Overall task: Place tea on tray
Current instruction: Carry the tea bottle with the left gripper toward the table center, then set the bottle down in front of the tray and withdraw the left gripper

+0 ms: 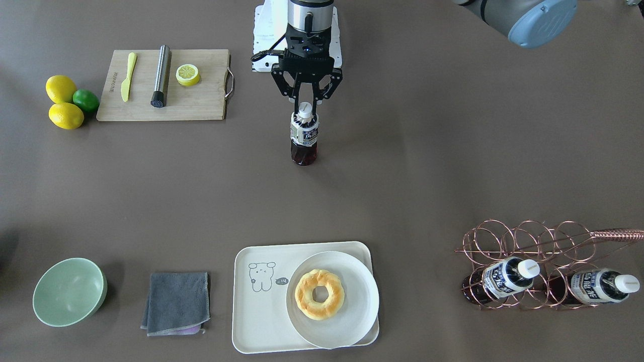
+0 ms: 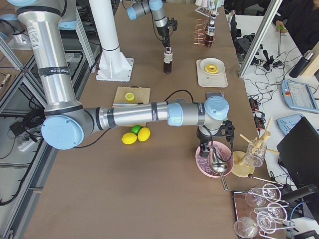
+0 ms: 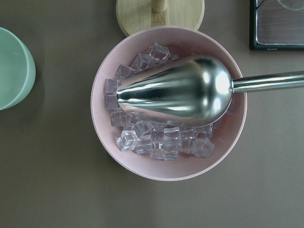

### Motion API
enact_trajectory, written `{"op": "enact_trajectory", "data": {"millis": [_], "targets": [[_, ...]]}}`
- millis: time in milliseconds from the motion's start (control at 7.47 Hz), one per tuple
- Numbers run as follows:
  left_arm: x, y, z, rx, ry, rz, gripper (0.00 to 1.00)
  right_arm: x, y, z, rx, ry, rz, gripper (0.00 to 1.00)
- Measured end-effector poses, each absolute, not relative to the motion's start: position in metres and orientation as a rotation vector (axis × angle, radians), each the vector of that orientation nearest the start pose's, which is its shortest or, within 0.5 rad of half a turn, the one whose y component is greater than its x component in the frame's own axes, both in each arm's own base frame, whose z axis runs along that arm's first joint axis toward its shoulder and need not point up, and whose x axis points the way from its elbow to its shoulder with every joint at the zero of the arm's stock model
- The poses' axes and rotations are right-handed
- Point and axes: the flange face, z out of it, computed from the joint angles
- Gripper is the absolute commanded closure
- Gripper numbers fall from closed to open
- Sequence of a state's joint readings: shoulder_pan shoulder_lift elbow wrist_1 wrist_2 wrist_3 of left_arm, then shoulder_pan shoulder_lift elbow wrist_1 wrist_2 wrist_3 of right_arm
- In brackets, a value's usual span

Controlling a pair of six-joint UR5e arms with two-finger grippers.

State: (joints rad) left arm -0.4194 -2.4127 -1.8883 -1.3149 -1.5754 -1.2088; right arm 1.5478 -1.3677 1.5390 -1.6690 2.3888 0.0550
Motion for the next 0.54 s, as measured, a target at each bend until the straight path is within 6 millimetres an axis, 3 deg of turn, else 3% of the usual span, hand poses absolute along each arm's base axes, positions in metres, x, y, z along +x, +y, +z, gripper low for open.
{"op": "enact_trajectory", "data": {"millis": [536], "targets": [[0.491,-0.368,0.06,0.359,0.87,-0.053,0.02,0.047,-0.578,0.572,0.038,-0.824,-0.002,0.0]]}}
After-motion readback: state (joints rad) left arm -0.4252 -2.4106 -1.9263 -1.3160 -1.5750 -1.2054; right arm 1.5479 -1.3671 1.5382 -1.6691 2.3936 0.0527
